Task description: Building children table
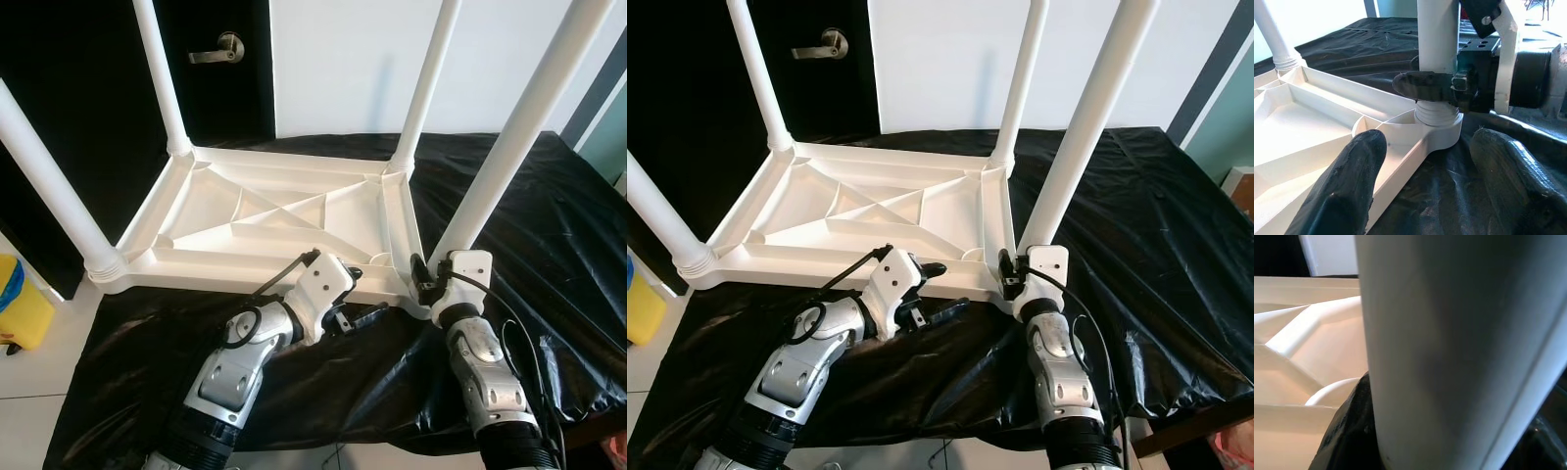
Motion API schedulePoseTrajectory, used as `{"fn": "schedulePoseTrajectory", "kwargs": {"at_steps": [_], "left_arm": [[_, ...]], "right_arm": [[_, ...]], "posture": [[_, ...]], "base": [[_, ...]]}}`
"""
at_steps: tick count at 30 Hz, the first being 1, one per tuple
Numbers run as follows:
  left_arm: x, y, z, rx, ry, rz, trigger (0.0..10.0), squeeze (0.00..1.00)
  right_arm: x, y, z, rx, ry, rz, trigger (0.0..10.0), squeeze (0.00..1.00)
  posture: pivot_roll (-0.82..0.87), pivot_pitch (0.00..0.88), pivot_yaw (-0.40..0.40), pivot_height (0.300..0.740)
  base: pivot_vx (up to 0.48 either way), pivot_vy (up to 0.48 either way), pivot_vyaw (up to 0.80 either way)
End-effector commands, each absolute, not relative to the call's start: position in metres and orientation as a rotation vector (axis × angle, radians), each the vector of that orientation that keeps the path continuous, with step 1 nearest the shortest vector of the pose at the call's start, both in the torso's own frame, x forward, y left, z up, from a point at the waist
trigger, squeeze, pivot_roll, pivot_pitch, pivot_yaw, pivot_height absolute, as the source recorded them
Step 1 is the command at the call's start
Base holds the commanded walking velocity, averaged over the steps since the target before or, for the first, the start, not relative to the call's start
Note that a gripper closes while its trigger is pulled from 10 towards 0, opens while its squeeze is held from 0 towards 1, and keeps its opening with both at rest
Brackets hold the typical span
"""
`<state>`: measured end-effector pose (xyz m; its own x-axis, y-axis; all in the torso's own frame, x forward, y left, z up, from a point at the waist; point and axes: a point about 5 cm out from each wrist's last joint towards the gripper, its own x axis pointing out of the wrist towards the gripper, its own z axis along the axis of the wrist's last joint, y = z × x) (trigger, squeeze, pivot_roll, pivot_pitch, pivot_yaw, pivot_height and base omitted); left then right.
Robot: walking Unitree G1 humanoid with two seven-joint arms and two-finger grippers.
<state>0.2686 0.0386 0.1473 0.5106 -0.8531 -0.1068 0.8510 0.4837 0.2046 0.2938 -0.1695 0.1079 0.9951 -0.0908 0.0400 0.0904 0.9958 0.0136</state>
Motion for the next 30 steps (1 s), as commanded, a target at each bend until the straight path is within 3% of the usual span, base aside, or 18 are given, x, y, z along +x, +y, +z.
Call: {"fn": "schedulePoseTrajectory", "kwargs": {"at_steps": [1,5,18,19,30], "left_arm": [[0.27,0.039,0.144,0.245,0.007,-0.975,10.0,0.0],[0.271,0.038,0.145,0.234,0.005,-0.97,10.0,0.0],[0.273,0.045,0.146,0.247,0.004,-0.959,10.0,0.0],[0.273,0.047,0.146,0.254,0.006,-0.958,10.0,0.0],[0.273,0.049,0.145,0.267,0.01,-0.956,10.0,0.0]], "right_arm": [[0.289,-0.176,0.094,0.031,0.042,-0.235,10.0,0.0],[0.288,-0.166,0.092,0.084,0.073,-0.308,10.0,0.0],[0.294,-0.152,0.107,0.138,-0.013,-0.22,10.0,0.0],[0.295,-0.154,0.109,0.131,-0.02,-0.215,10.0,1.0],[0.294,-0.17,0.116,0.049,-0.063,-0.103,10.0,1.0]], "posture": [[-0.01,0.0,-0.054,0.74],[0.0,0.0,-0.053,0.74],[0.0,0.0,-0.05,0.74],[0.01,0.0,-0.051,0.74],[0.01,0.0,-0.05,0.74]], "base": [[0.0,0.0,0.0],[0.0,0.0,0.0],[0.0,0.0,0.0],[0.0,0.0,0.0],[0.0,0.0,0.0]]}}
